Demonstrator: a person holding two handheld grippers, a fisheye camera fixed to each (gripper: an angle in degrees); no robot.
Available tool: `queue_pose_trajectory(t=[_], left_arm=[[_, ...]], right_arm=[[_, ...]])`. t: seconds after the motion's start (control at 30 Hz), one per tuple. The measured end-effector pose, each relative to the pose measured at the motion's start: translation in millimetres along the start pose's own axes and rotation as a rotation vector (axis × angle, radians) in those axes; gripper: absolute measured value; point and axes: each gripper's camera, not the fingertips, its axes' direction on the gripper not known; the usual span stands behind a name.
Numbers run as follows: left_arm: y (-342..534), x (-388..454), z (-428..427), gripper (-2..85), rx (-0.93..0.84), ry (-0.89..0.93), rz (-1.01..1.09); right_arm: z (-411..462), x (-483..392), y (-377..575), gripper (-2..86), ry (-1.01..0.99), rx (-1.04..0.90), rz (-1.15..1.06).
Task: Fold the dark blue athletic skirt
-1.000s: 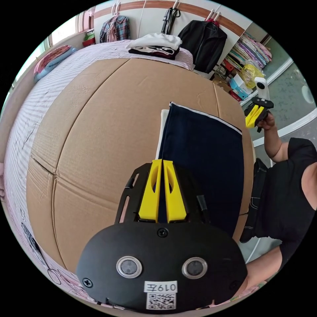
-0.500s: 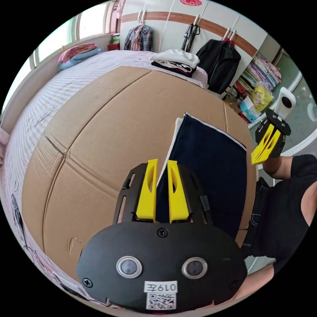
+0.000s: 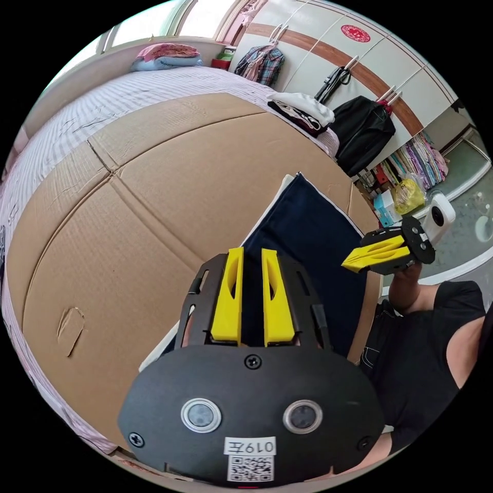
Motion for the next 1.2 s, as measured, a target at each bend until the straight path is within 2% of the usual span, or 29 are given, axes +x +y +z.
queue_pose_trajectory(t=[0.13,0.4,0.5,0.6,0.77,0.97,1.2], left_arm=[[24.6,9.8,-25.9,2.5,0.05,0.016,0.011],[69.3,32.1,-53.5,1.5,0.022,-0.057,-0.004],[103.8,43.1,-93.7,1.4,0.089,-0.107,-0.019],[171.8,52.8,-153.7,1.1,0.227,-0.153,-0.067],[352.4,92.0,-232.5,0.8,0.454,-0.222,-0.19],[519.8,145.9,-229.1,0.9,0.443,-0.213,-0.353],[622.4,180.2,-234.8,1.2,0.473,-0.137,-0.489]], right_arm=[[22.2,-30.5,-20.8,-0.8,0.063,-0.028,-0.033],[50.4,-61.0,-59.2,-0.8,-0.082,0.034,-0.017],[55.6,-85.4,-74.5,-0.8,-0.075,0.059,-0.064],[64.6,-114.5,-88.0,-0.8,-0.076,0.081,-0.14],[111.0,-172.1,-126.9,-0.9,-0.161,0.082,-0.312],[176.1,-236.5,-226.3,-0.9,-0.285,0.04,-0.521],[301.5,-279.8,-368.5,-0.6,-0.353,-0.08,-0.562]])
